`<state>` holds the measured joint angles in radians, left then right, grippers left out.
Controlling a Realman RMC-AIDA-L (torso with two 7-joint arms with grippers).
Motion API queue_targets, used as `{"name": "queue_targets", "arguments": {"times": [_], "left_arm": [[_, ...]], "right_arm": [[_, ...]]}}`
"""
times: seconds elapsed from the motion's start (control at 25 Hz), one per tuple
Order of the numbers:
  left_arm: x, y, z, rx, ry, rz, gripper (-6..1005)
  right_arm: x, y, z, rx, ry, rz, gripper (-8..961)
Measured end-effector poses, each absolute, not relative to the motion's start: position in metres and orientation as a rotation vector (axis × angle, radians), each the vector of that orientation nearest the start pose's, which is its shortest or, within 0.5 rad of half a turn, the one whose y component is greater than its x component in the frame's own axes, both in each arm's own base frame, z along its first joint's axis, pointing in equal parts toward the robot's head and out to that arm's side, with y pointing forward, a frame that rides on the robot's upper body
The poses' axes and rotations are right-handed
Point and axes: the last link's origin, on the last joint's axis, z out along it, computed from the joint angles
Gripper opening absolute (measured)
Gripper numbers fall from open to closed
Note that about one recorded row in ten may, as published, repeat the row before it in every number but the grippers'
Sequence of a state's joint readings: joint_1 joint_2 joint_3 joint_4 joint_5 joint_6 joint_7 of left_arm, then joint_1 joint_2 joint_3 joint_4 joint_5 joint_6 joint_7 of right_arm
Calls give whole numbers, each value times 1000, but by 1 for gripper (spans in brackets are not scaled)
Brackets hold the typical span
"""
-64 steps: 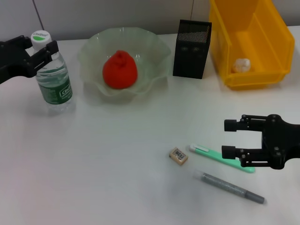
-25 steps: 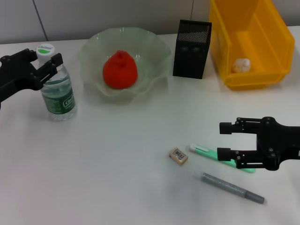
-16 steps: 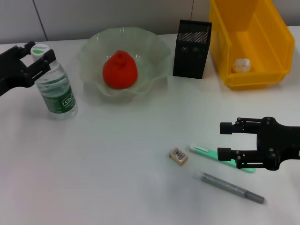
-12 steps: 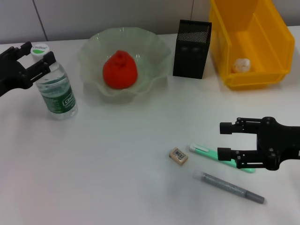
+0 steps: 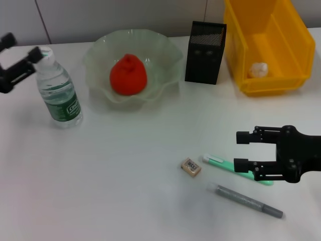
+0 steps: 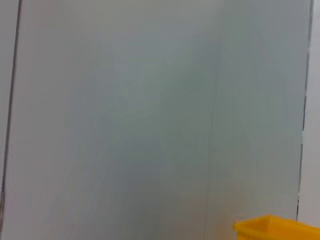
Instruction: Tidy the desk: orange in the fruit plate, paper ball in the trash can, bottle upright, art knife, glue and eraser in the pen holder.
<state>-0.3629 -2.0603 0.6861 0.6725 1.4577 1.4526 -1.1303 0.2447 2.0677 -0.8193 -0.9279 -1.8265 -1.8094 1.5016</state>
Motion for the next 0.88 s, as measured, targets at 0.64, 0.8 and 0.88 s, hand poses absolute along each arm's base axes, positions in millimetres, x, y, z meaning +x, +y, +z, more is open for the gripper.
{"name": "queue_targets", "arguments": {"times": [0.64, 0.8, 0.88], "left_arm": [[-298, 244, 72, -2548, -389, -1096, 786], [-303, 231, 50, -2767, -461, -970, 785], [-303, 231, 50, -2767, -461, -970, 785]], "right_arm": [[280, 258, 60, -2736, 735, 767, 659], [270, 262, 73, -2757, 793, 636, 654], [267, 263, 76, -2762, 817, 595, 652]]}}
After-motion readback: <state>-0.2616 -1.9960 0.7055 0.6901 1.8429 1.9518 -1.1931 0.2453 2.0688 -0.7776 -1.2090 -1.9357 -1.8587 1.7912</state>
